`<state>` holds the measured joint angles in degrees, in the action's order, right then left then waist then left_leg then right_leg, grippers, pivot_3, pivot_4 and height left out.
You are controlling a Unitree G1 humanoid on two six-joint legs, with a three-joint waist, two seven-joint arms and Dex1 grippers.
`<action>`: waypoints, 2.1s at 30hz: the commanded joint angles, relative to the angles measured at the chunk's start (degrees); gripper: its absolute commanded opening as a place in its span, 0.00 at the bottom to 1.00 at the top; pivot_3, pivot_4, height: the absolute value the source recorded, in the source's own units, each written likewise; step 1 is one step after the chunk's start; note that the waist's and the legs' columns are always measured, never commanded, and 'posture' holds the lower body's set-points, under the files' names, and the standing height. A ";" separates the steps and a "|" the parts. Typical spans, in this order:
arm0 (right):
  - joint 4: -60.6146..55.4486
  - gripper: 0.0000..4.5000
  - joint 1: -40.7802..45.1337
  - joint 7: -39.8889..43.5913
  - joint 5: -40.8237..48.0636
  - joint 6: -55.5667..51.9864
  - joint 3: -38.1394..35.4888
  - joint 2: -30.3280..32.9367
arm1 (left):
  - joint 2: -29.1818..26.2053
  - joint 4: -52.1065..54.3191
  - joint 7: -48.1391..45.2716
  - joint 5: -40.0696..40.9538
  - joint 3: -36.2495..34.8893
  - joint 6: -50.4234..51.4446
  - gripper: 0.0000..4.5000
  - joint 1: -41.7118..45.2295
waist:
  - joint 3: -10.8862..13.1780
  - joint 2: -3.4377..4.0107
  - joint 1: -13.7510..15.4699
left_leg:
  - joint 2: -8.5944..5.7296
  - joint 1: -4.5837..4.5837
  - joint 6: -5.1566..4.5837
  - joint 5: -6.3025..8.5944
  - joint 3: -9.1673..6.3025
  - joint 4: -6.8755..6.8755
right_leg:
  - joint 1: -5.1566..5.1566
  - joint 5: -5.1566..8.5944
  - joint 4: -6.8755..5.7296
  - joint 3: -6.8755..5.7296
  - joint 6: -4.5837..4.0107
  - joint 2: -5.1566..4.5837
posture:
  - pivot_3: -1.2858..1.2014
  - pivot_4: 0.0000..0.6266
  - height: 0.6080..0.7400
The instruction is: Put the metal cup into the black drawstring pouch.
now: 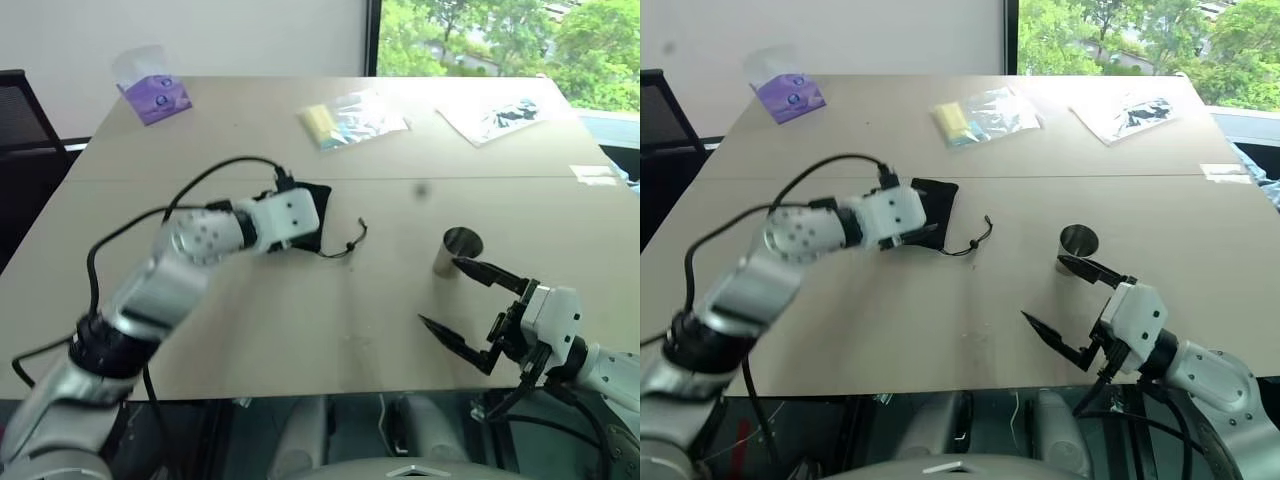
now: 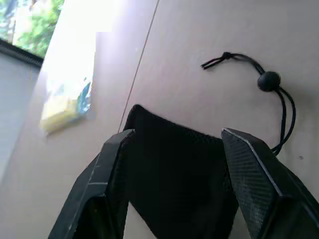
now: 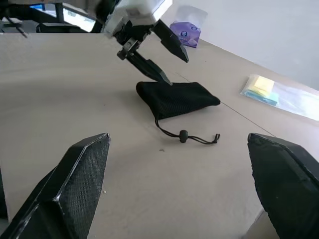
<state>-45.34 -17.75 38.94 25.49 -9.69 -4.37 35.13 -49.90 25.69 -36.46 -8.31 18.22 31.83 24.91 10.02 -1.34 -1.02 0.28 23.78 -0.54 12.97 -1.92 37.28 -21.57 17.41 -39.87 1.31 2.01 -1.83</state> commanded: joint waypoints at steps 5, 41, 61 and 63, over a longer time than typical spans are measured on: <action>-2.41 1.00 0.34 1.87 3.79 -0.54 -1.86 1.25 | -1.69 7.02 6.85 -12.67 -2.40 -0.54 0.63 -10.12 | -0.01 -0.01 0.55 | -0.03 -0.02 -0.01 0.00 -0.06 0.01 | 0.06 0.00 0.01 -0.01 0.00 -0.01 | 0.52 0.24 1.00; -4.41 1.00 -2.04 0.10 1.72 -0.48 -1.17 0.33 | 8.45 -13.13 12.05 -32.77 -0.95 -20.94 0.63 -7.47 | -0.01 -0.01 0.49 | -0.02 -0.01 -0.01 0.01 -0.08 0.01 | 0.05 -0.01 0.01 -0.07 -0.01 -0.11 | 0.52 0.24 1.00; -6.62 1.00 -0.61 -7.53 -1.03 -8.85 -1.49 0.24 | 17.56 -24.28 0.76 -20.15 -3.32 -17.00 0.02 2.67 | -0.02 -0.01 0.51 | -0.04 0.00 -0.01 0.00 -0.08 0.04 | 0.06 -0.01 -0.02 -0.26 0.00 -0.04 | 0.52 0.24 1.00; -10.57 1.00 0.95 -9.30 0.82 -15.23 -4.15 3.00 | 20.34 -22.76 -2.74 -15.63 -4.99 -10.92 0.02 3.84 | -0.02 -0.01 0.44 | -0.05 0.03 -0.01 0.00 -0.09 0.05 | 0.05 -0.01 -0.02 -0.27 0.00 0.02 | 0.52 0.24 1.00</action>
<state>-50.63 -18.05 31.53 24.47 -20.94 -5.29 36.37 -30.86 0.52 -36.52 -27.67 15.52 16.56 27.34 9.99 -1.34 -0.58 0.23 23.81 -0.55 12.97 -2.00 37.33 -21.52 17.39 -39.90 1.04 2.01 -1.82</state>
